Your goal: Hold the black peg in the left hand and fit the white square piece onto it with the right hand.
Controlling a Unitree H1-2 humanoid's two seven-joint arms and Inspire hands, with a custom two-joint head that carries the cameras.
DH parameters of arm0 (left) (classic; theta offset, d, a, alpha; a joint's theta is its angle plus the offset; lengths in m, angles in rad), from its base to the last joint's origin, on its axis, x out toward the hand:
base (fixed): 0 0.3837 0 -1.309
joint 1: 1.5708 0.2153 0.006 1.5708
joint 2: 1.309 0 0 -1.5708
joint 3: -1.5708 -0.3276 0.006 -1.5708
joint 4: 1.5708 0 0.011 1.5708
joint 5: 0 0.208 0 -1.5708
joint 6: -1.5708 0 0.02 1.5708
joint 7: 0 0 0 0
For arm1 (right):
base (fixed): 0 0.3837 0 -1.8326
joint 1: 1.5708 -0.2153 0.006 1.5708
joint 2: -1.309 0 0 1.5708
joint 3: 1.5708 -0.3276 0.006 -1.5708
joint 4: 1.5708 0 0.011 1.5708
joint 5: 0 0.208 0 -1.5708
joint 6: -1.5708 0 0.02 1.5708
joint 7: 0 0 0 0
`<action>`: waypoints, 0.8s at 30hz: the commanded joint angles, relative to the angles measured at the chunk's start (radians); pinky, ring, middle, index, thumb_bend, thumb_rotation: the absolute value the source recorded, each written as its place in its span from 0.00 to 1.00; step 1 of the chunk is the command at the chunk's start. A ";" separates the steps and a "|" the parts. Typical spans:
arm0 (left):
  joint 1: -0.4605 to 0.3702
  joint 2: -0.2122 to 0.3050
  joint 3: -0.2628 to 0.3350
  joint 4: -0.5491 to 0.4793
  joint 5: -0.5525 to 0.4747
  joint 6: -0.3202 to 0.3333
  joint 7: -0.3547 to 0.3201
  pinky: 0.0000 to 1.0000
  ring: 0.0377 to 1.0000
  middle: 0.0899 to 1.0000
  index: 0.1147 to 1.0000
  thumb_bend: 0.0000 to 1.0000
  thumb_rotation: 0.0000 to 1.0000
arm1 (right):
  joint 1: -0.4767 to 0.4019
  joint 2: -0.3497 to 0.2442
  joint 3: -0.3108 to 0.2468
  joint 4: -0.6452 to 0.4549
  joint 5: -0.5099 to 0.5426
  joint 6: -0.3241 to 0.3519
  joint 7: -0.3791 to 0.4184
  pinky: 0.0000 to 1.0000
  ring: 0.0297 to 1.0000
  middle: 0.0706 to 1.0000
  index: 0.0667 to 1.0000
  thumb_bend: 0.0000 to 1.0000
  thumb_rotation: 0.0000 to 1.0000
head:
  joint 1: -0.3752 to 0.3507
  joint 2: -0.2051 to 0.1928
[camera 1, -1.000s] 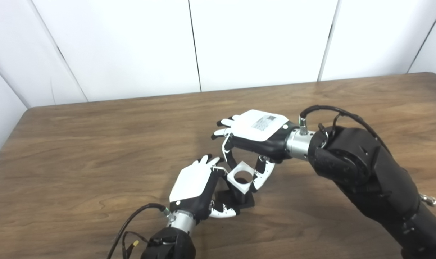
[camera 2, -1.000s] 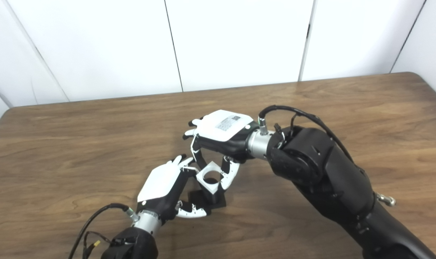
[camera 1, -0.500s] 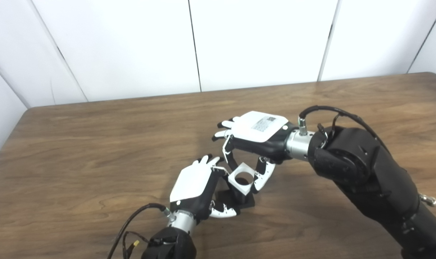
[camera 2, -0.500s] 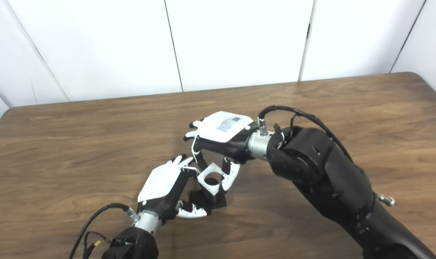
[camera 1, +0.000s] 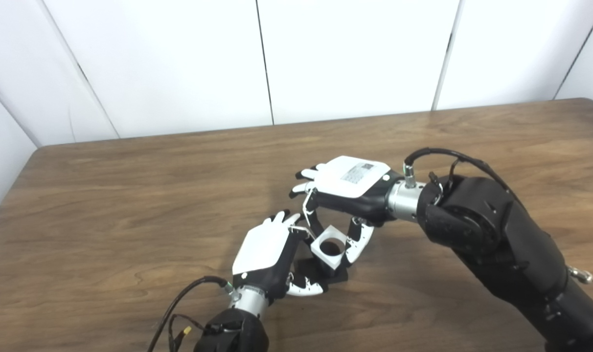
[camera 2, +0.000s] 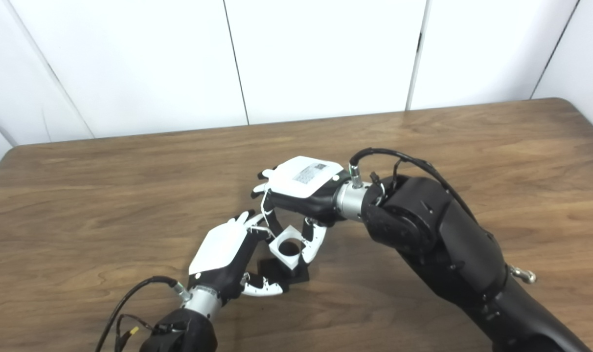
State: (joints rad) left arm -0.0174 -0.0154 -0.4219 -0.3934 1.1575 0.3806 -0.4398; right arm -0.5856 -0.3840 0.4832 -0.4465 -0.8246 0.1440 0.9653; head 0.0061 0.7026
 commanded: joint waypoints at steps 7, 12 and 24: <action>-0.018 -0.014 -0.009 0.006 0.012 -0.002 0.000 1.00 1.00 0.93 0.43 0.52 0.07 | -0.024 0.016 -0.011 -0.005 -0.007 -0.023 -0.024 1.00 1.00 0.91 0.45 0.53 0.14 | 0.005 0.000; -0.017 -0.016 -0.008 0.008 0.010 -0.003 0.005 1.00 1.00 0.93 0.43 0.52 0.07 | -0.025 0.021 -0.008 0.000 -0.017 -0.029 -0.031 1.00 1.00 0.91 0.45 0.53 0.15 | 0.006 0.001; -0.015 -0.020 -0.012 -0.005 0.020 -0.001 -0.004 1.00 1.00 0.93 0.43 0.52 0.07 | -0.022 0.025 -0.012 0.005 -0.022 -0.036 -0.028 1.00 1.00 0.91 0.45 0.53 0.15 | 0.006 0.004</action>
State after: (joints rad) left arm -0.0172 -0.0241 -0.4240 -0.3902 1.1593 0.3815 -0.4407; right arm -0.5768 -0.3653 0.4839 -0.4388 -0.8449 0.1225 0.9608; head 0.0108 0.7056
